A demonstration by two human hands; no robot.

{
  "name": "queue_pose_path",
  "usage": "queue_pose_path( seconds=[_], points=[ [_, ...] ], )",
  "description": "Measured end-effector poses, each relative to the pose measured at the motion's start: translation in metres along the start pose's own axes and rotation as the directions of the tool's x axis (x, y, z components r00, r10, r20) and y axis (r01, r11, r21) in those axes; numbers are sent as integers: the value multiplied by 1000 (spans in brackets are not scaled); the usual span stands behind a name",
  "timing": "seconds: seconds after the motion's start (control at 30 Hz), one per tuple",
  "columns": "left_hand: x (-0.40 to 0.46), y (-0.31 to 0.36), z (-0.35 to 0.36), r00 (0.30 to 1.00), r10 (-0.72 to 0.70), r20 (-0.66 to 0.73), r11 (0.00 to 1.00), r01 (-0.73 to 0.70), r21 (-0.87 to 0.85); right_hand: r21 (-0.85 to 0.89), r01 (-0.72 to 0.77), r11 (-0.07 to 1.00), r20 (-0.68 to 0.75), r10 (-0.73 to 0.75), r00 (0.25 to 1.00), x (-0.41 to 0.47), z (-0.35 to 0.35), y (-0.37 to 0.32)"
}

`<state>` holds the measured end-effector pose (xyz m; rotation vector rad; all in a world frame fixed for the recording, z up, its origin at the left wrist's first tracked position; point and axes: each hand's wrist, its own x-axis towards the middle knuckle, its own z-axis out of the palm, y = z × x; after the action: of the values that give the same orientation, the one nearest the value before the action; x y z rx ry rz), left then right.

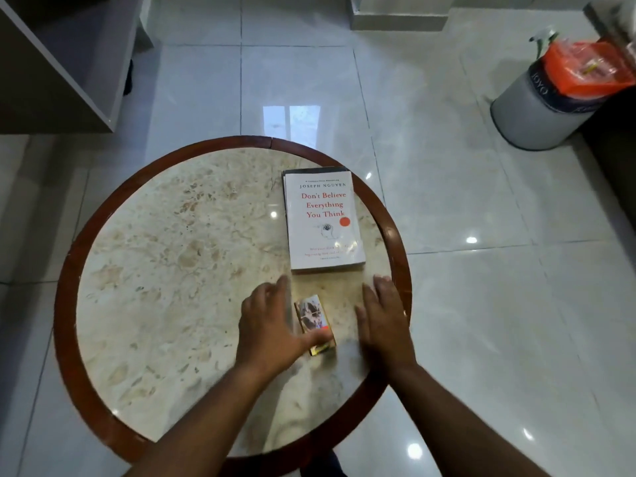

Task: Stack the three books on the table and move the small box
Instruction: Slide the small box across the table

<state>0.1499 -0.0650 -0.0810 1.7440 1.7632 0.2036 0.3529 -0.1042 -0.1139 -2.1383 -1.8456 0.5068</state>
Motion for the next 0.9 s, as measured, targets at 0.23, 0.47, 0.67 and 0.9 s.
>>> queue_pose_path(
  seconds=[0.23,0.47,0.67,0.9],
  points=[
    [-7,-6,4,981,173,89,925,-193,327,-182,54,982,119,-33,992,-28,19,3],
    [-4,-98,-61,984,137,118,943,-166,288,-271,169,947,239,-104,965,-53,41,-34],
    [31,-175,-139,994,1,107,939,-38,341,-258,208,943,281,-132,951,-44,68,-87],
    [51,-195,-159,996,-8,86,926,-25,377,-281,196,939,264,-120,957,-44,71,-96]
  ],
)
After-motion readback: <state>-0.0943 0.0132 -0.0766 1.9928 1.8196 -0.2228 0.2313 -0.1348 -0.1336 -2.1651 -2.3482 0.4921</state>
